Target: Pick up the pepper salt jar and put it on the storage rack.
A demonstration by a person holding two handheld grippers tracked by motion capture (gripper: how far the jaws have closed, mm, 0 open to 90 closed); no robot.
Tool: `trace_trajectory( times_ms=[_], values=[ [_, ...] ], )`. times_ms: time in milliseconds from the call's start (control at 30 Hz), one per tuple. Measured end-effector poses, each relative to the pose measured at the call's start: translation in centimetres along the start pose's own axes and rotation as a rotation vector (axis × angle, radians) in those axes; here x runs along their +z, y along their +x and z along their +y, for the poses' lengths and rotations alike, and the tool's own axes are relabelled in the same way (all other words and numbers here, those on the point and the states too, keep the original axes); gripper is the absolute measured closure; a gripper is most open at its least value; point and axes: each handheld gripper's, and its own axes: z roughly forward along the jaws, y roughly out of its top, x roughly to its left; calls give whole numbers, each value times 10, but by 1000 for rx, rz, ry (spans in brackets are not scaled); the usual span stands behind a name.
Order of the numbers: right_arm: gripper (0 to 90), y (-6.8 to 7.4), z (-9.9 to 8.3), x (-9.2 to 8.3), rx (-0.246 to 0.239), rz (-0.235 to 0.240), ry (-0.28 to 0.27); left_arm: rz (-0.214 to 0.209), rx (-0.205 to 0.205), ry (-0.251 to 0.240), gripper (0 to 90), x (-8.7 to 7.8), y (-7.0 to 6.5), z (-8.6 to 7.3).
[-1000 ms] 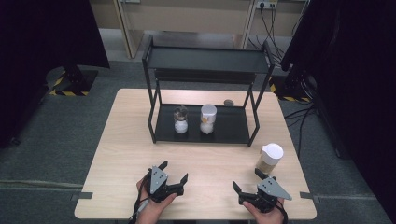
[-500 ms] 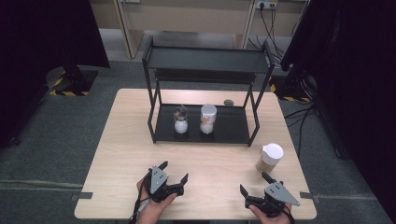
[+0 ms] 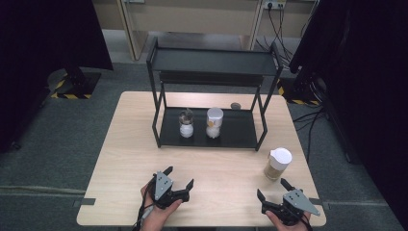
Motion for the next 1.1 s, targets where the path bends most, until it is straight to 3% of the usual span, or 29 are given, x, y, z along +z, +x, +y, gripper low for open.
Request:
trace_trajectory(
  times_ms=[300,1100],
  values=[
    [41,-25,8,-1,17,-108,-20,1,-2,0,90,0,0,0],
    [106,-42,19,35,-6,-143,2,2,-2,0,90,0,0,0]
  ],
)
